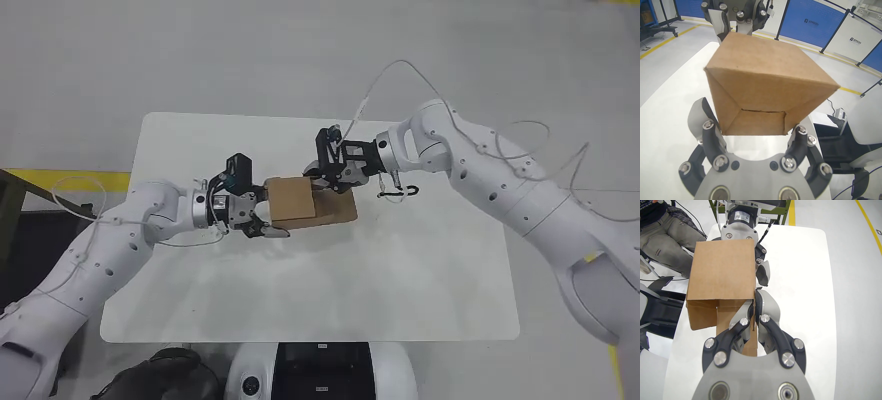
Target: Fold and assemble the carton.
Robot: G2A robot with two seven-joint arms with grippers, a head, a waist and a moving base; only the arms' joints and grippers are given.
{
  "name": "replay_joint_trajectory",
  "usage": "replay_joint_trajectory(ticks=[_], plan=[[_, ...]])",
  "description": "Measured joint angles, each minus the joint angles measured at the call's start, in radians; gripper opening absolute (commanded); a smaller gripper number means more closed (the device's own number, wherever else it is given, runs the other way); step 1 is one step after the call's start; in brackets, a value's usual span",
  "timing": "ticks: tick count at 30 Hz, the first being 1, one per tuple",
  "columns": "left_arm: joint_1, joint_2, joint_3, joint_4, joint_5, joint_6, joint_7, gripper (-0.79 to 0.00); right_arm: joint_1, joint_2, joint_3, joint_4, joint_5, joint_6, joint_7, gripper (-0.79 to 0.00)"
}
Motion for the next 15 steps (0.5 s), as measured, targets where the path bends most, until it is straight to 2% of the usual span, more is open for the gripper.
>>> replay_joint_trajectory(ticks=[1,3,8,9,11,13,15], plan=[[-0.003,0.000,0.004,0.002,-0.001,0.000,0.002,-0.206,0.003,0.000,-0.006,0.002,0.000,0.000,-0.008,-0.785],[-0.009,0.000,0.013,0.007,-0.003,0.000,0.003,-0.268,0.010,-0.001,-0.021,0.007,-0.002,0.000,-0.025,-0.785],[-0.023,0.000,0.030,0.016,-0.013,0.000,0.002,-0.228,0.023,-0.003,-0.045,0.017,-0.010,0.000,-0.060,-0.785],[-0.025,0.000,0.032,0.017,-0.015,0.000,0.001,-0.206,0.023,-0.004,-0.044,0.019,-0.012,0.000,-0.063,-0.714],[-0.028,0.001,0.037,0.021,-0.021,0.000,0.001,-0.197,0.022,-0.005,-0.044,0.020,-0.016,0.000,-0.068,-0.502],[-0.031,0.001,0.040,0.024,-0.026,0.000,0.001,-0.215,0.022,-0.006,-0.044,0.021,-0.019,0.000,-0.071,-0.440],[-0.034,0.002,0.043,0.025,-0.032,0.000,0.000,-0.234,0.021,-0.006,-0.044,0.023,-0.022,0.000,-0.075,-0.434]])
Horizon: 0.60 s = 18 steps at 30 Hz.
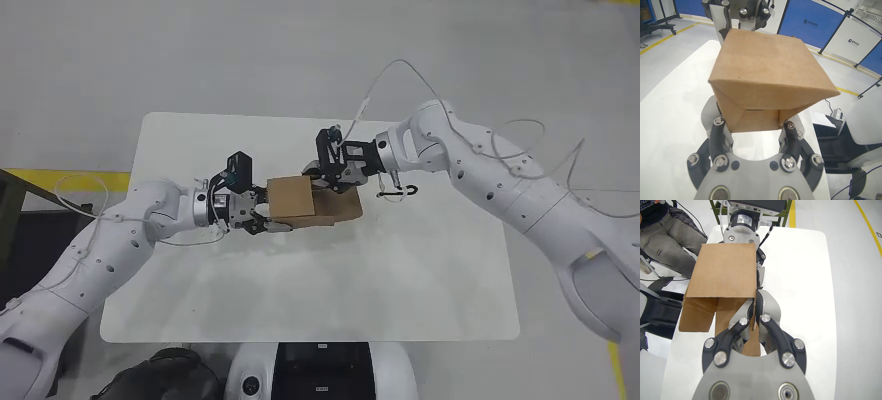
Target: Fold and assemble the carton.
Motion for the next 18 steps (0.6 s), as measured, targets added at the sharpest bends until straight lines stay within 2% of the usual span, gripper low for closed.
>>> replay_joint_trajectory(ticks=[2,3,7,9,18], plan=[[-0.002,0.001,0.003,0.002,-0.006,0.000,-0.002,-0.243,-0.001,0.000,0.000,0.001,-0.001,0.000,-0.005,-0.388],[-0.003,0.001,0.005,0.002,-0.009,0.000,-0.004,-0.240,-0.002,0.000,0.000,0.002,-0.002,0.000,-0.007,-0.283],[-0.006,0.004,0.010,0.002,-0.021,0.000,-0.012,-0.246,-0.005,0.003,0.000,0.007,-0.002,0.000,-0.022,-0.188],[-0.007,0.006,0.012,0.000,-0.028,0.000,-0.016,-0.256,-0.006,0.006,0.000,0.008,-0.004,0.000,-0.032,0.000],[-0.006,0.017,0.016,-0.007,-0.051,0.000,-0.046,-0.277,-0.010,0.037,0.003,0.036,-0.013,0.000,-0.107,0.000]])
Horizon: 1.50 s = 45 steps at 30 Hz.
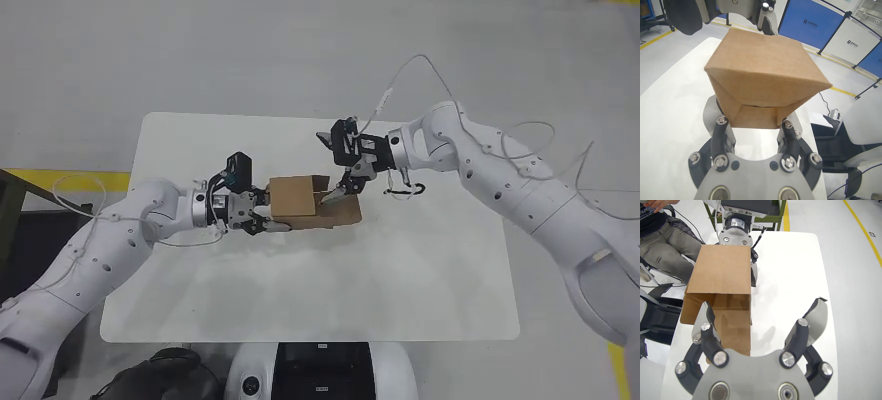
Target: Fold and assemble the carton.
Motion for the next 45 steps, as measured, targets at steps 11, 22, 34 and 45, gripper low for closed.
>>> replay_joint_trajectory(ticks=[11,22,34,45], plan=[[0.006,0.018,0.000,-0.020,-0.050,0.000,-0.069,-0.179,-0.078,0.116,0.069,-0.037,-0.062,0.000,-0.134,0.000],[0.019,0.014,0.014,-0.080,-0.085,0.000,-0.144,-0.194,-0.244,0.244,0.145,-0.201,-0.120,0.000,-0.175,0.000],[0.023,-0.021,0.016,-0.064,-0.055,0.062,-0.151,-0.286,-0.333,0.288,0.180,-0.269,-0.139,0.000,-0.185,0.000],[0.074,-0.015,-0.063,-0.043,-0.038,0.044,-0.097,-0.262,-0.363,0.216,0.128,-0.173,0.035,0.091,0.025,0.000]])
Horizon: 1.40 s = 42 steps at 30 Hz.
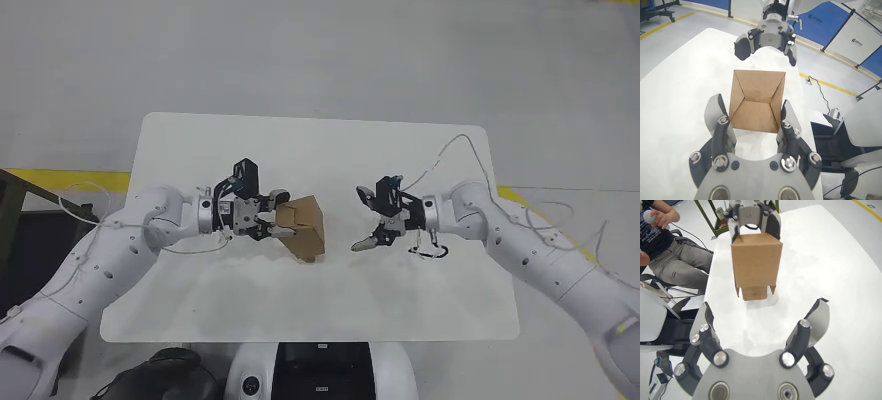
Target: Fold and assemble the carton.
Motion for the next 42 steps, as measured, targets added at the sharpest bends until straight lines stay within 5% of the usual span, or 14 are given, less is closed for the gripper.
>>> replay_joint_trajectory(ticks=[6,16,19,23,34,37,39,42], plan=[[0.023,0.002,-0.030,-0.006,-0.029,-0.021,-0.003,-0.271,0.022,-0.092,-0.033,0.074,0.050,0.031,0.082,0.000],[0.059,0.005,-0.081,-0.048,-0.062,-0.034,-0.018,-0.299,0.059,-0.245,-0.059,0.260,0.028,-0.037,0.044,-0.034],[0.070,0.005,-0.093,-0.059,-0.070,-0.034,-0.021,-0.308,0.063,-0.281,-0.054,0.303,0.011,-0.069,0.000,-0.231],[0.083,0.003,-0.107,-0.071,-0.081,-0.035,-0.025,-0.296,0.061,-0.319,-0.043,0.366,-0.013,-0.091,-0.067,-0.782],[0.114,-0.001,-0.145,-0.088,-0.108,-0.043,-0.031,-0.296,0.058,-0.342,-0.058,0.410,-0.097,-0.091,-0.265,-0.785],[0.120,-0.003,-0.152,-0.090,-0.111,-0.043,-0.038,-0.222,0.064,-0.335,-0.071,0.416,-0.118,-0.091,-0.311,-0.785],[0.124,-0.004,-0.158,-0.091,-0.111,-0.041,-0.044,-0.099,0.070,-0.329,-0.080,0.423,-0.129,-0.091,-0.332,-0.785],[0.130,-0.005,-0.169,-0.089,-0.109,-0.040,-0.053,-0.083,0.082,-0.319,-0.095,0.425,-0.138,-0.091,-0.349,-0.785]])
